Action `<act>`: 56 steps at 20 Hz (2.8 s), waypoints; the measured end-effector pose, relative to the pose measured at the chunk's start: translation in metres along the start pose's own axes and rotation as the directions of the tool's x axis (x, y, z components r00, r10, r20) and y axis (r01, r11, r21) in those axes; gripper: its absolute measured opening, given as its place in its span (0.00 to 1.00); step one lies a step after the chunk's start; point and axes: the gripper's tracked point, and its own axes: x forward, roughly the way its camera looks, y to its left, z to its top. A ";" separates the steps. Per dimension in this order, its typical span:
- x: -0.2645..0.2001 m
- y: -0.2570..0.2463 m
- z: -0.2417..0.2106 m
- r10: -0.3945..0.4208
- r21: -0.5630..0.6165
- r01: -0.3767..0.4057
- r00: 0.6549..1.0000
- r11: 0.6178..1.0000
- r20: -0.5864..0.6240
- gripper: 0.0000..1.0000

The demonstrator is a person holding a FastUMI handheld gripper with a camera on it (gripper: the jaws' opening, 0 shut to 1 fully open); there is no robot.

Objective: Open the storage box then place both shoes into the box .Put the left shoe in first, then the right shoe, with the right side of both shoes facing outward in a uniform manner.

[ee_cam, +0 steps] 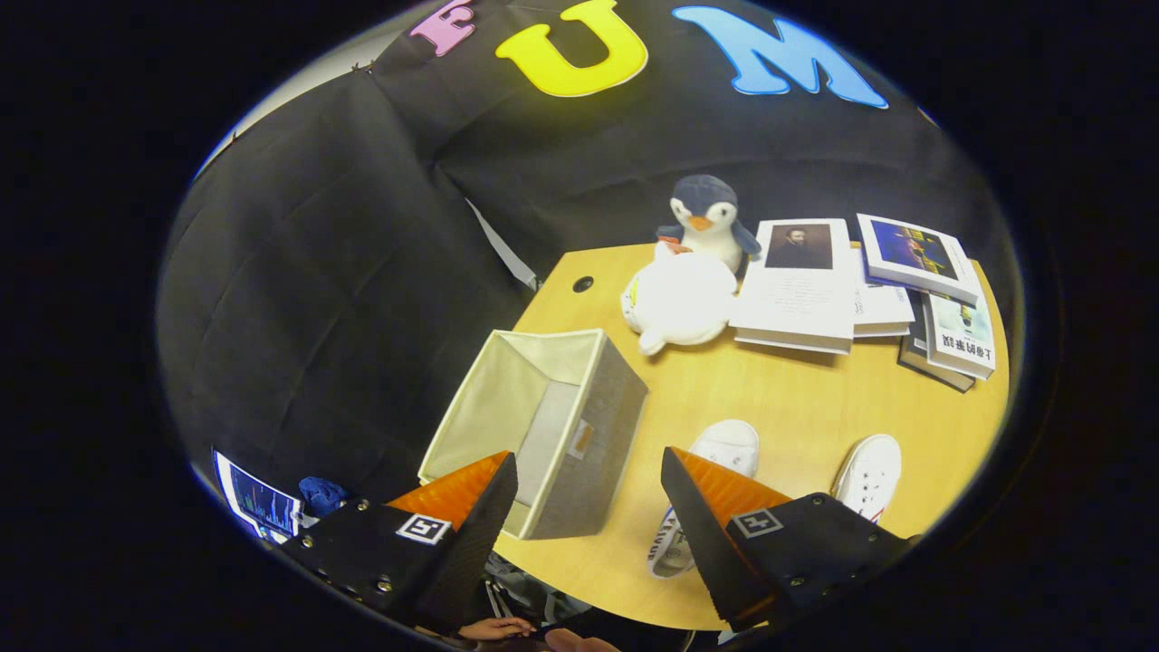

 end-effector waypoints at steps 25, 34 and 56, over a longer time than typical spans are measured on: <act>0.076 -0.128 -0.142 -0.207 0.150 0.282 0.900 0.948 -0.383 0.96; 0.096 -0.125 -0.144 -0.202 0.112 0.270 0.887 0.956 -0.414 0.22; -0.010 -0.032 -0.060 -0.027 0.247 0.124 0.931 0.961 -0.364 0.02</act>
